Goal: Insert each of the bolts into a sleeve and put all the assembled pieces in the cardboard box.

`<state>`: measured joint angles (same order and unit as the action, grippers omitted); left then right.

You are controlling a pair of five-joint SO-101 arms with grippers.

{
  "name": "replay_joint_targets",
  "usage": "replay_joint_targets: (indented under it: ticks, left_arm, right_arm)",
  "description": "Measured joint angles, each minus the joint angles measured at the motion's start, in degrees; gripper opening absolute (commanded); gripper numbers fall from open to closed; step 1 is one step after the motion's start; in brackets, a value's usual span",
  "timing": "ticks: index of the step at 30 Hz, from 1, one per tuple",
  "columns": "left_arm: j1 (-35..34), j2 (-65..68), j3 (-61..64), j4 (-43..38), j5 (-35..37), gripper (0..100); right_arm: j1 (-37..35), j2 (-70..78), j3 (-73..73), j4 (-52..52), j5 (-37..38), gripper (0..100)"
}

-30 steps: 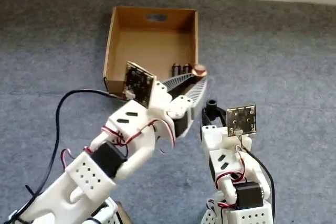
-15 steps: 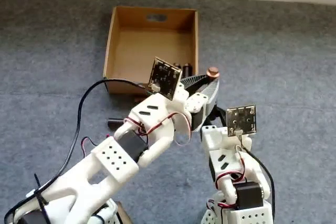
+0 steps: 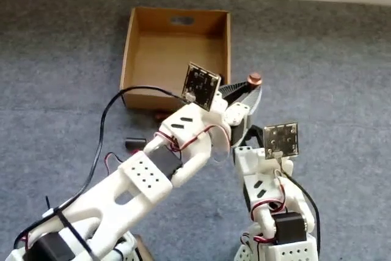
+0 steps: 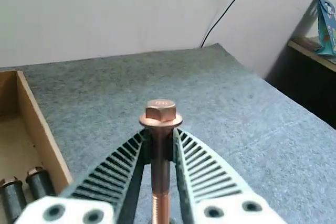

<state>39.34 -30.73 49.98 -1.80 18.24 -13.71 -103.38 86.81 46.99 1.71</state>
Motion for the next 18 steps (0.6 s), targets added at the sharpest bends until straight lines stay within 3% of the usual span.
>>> replay_joint_targets:
  ticks: [11,18]
  left_arm:
    - [0.09,0.44,0.00,0.09,0.09,1]
    - [0.09,0.44,-0.18,5.19,0.09,1]
  right_arm:
    - [0.00,0.00,0.00,0.00,0.00,0.6]
    - [-0.09,0.00,0.00,0.00,0.00,0.6]
